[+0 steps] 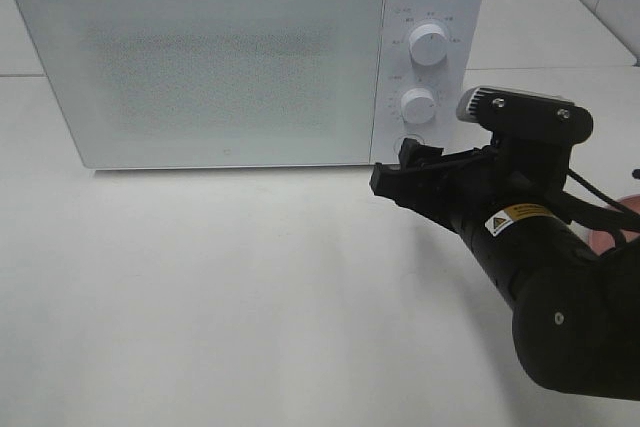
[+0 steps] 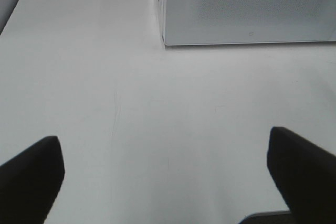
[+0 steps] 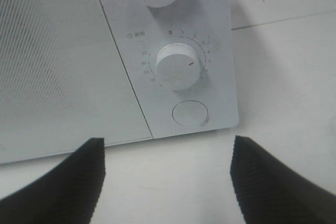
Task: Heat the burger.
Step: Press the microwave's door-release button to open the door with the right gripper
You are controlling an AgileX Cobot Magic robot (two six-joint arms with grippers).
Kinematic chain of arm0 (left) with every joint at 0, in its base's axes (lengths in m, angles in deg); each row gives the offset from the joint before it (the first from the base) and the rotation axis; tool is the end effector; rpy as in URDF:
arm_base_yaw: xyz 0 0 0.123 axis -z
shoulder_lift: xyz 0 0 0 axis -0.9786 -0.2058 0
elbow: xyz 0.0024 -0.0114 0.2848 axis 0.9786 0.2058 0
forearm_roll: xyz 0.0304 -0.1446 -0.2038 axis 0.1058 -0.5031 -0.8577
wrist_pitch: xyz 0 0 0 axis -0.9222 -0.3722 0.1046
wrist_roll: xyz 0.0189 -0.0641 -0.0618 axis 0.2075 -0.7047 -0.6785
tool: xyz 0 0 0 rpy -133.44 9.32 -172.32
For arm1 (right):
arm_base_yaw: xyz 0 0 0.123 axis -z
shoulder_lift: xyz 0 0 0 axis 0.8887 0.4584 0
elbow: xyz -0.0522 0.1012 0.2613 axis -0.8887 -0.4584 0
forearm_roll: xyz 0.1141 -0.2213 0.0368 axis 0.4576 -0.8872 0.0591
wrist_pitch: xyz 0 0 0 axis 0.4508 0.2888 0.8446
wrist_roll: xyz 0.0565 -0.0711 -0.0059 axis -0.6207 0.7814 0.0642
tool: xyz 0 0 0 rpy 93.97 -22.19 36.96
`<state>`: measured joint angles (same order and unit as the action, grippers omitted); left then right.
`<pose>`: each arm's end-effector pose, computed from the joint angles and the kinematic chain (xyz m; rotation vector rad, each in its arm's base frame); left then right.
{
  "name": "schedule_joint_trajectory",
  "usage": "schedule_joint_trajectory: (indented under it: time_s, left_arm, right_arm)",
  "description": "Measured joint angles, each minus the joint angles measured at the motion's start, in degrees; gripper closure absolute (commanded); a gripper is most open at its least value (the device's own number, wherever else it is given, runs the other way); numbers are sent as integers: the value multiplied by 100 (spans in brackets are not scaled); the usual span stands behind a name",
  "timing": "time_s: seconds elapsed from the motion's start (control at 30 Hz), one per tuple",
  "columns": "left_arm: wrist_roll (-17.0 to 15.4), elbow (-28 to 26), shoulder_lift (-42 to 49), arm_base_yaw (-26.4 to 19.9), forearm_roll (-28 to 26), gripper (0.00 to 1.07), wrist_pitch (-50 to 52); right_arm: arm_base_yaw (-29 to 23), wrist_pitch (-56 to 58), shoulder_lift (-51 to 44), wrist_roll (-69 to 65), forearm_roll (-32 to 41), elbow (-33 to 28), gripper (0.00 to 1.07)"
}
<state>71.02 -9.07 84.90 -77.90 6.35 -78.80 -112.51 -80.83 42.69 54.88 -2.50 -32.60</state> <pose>-0.0089 -0.0075 0.2799 0.0457 2.0449 -0.0936 0.2133 0.1452 0.1427 0.2422 1.7572 0.1716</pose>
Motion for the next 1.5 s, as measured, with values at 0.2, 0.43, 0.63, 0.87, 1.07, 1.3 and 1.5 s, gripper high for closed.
schedule_joint_trajectory:
  time_s: [0.2, 0.43, 0.63, 0.87, 1.07, 1.3, 1.5]
  left_arm:
    - [0, 0, 0, 0, 0, 9, 0]
    - [0, 0, 0, 0, 0, 9, 0]
    - [0, 0, 0, 0, 0, 9, 0]
    - [0, 0, 0, 0, 0, 9, 0]
    - [0, 0, 0, 0, 0, 9, 0]
    - [0, 0, 0, 0, 0, 9, 0]
    - [0, 0, 0, 0, 0, 9, 0]
  right_arm:
    - [0, 0, 0, -1278, 0, 0, 59]
    - [0, 6, 0, -3764, 0, 0, 88]
    - [0, 120, 0, -5535, 0, 0, 105]
    - [0, 418, 6, -6778, 0, 6, 107]
    - [29, 447, 189, -7225, -23, 17, 107]
    - [372, 567, 458, -7689, -395, 46, 107]
    - [682, 561, 739, -7769, -825, 401, 107]
